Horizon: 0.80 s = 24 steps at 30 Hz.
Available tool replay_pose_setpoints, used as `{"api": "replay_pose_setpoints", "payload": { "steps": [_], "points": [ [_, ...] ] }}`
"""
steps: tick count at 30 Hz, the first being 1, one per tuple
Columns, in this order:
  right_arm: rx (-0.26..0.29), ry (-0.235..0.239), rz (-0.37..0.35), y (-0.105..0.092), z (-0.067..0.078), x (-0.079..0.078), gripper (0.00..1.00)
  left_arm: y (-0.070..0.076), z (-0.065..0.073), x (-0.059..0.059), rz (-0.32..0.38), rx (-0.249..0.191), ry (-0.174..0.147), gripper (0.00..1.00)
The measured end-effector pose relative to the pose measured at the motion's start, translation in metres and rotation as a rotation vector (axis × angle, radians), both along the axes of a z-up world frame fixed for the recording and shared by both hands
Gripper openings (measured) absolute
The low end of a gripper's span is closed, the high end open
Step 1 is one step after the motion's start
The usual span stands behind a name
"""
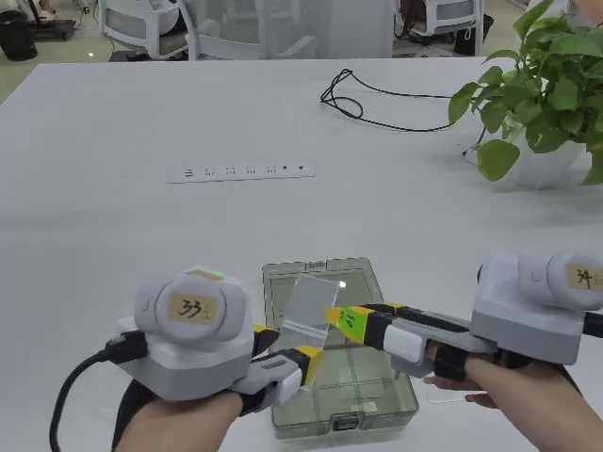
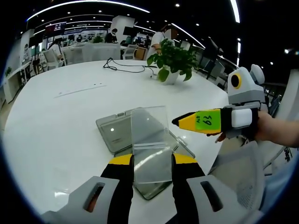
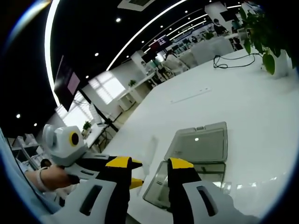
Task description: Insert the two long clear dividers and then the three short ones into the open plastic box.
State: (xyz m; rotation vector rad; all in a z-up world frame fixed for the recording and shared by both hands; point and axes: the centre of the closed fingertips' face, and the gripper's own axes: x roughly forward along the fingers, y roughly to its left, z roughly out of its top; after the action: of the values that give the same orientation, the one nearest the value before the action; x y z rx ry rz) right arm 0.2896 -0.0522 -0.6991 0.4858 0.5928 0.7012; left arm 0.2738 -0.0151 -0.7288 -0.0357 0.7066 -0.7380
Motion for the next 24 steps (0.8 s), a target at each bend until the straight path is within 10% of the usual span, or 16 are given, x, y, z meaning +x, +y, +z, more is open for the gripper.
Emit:
{"api": "replay_pose_setpoints", "payload": {
  "steps": [24],
  "points": [
    [0.005,0.097,0.018,0.0104,-0.0066,0.0003,0.04,-0.0102,0.0092,-0.0001,-0.001,-0.046,-0.028,0.3]
  ]
}}
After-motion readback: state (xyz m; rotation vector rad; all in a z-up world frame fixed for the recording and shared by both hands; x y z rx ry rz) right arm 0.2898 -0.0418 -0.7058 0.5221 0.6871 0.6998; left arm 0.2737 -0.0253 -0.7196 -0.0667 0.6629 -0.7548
